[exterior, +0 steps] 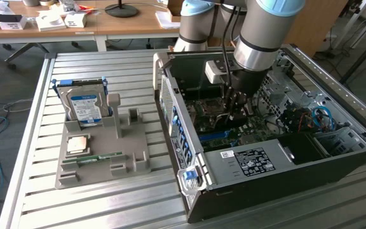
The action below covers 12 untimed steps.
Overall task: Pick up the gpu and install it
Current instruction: 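Insert the gpu into the slot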
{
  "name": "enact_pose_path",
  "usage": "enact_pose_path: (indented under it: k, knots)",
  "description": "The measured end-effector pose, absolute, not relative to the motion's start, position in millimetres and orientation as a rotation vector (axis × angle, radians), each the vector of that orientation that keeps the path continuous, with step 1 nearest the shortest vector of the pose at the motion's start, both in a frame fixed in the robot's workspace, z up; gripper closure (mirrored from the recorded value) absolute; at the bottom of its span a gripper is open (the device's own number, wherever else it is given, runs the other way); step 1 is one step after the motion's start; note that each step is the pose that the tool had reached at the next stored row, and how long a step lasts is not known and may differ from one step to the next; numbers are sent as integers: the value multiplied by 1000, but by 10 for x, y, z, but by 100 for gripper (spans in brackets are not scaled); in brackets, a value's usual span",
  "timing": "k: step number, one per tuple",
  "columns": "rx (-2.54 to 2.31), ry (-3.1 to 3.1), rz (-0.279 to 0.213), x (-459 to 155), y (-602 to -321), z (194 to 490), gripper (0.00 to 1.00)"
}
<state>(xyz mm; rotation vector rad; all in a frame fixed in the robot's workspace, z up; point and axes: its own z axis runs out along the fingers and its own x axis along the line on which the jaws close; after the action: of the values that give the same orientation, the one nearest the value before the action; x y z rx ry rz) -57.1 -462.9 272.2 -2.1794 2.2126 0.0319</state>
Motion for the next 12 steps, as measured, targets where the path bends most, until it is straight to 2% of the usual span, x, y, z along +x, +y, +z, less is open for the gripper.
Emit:
enact_pose_path:
  k: [12]
  knots:
    - [-2179,2213,32,-591,-4629,2674,74]
